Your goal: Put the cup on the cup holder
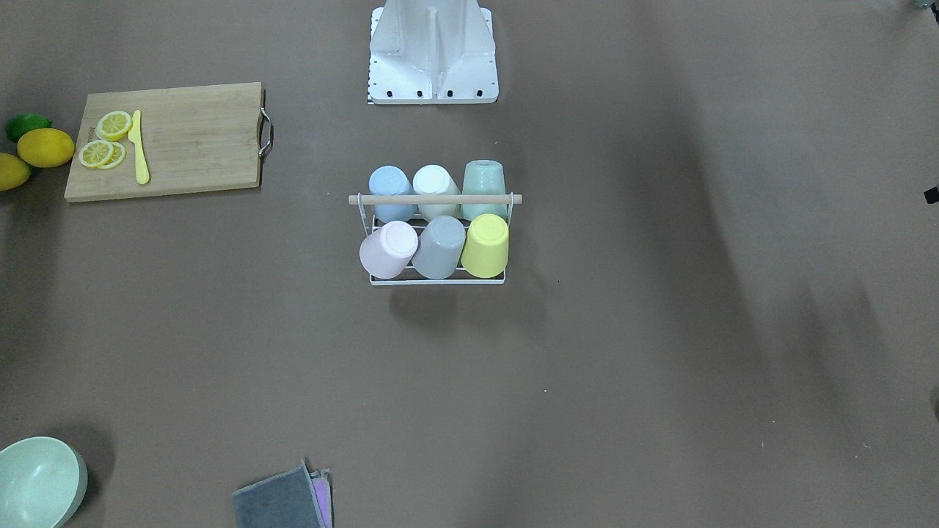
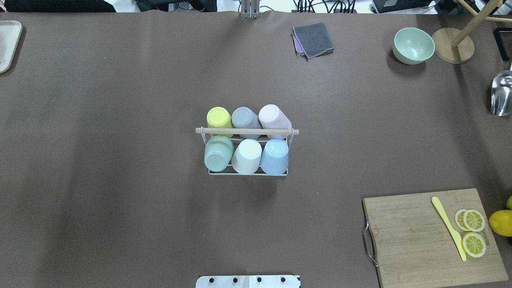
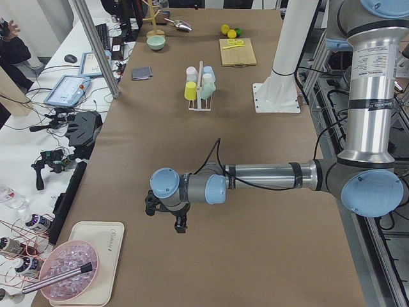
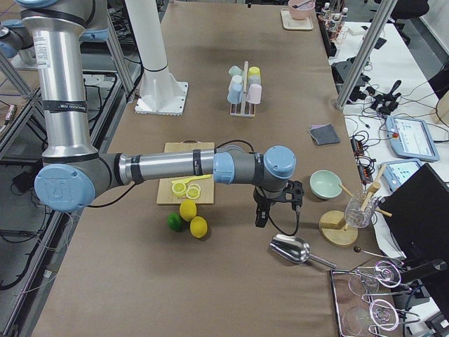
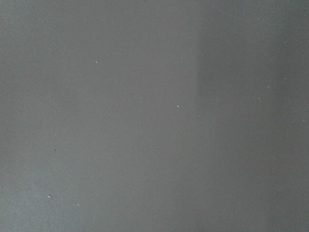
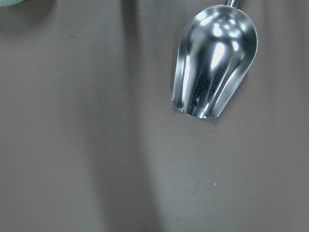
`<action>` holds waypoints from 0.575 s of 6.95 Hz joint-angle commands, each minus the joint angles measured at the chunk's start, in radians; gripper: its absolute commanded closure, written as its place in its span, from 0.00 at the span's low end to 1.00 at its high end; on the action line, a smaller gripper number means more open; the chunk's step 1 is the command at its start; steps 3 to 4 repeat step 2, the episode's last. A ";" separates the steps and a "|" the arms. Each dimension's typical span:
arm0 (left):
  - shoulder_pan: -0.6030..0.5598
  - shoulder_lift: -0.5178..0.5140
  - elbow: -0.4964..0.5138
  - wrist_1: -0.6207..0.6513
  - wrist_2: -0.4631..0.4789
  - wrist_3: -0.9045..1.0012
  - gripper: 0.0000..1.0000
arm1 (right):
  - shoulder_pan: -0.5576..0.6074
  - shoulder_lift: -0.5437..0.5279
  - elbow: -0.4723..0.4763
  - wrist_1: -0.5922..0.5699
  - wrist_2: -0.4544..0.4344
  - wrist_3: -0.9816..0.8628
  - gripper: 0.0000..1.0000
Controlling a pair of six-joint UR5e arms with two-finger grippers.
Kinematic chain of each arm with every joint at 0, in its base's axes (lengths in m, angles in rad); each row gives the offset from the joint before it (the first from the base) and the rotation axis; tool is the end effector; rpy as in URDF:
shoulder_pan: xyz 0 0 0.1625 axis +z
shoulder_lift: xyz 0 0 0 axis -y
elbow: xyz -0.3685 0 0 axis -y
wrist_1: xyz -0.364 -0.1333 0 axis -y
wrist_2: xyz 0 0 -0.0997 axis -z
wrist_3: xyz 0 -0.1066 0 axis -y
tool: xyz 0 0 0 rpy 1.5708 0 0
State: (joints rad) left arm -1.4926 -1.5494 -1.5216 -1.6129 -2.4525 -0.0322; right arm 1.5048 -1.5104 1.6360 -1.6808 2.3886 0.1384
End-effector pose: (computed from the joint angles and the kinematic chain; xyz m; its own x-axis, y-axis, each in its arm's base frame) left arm -0.0155 -0.4555 0.6272 0.6378 -0.0043 -0.7702 -0.0576 0.9969 -0.0533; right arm 0.0235 -0.4868 0.5561 0.6842 0.0817 0.7247 -0.0287 0.9959 -0.0852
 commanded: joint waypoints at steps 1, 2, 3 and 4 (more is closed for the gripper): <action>0.000 0.000 0.000 -0.001 0.000 0.000 0.03 | 0.000 -0.001 -0.002 0.003 -0.002 0.001 0.01; 0.000 0.000 -0.002 -0.001 0.000 0.000 0.03 | 0.000 -0.001 -0.002 0.004 -0.002 0.000 0.01; 0.000 0.000 -0.002 -0.001 0.000 0.000 0.03 | 0.000 -0.001 -0.002 0.004 -0.002 0.000 0.01; 0.000 0.000 -0.002 -0.001 0.000 0.000 0.03 | 0.000 -0.001 -0.002 0.004 -0.002 0.000 0.01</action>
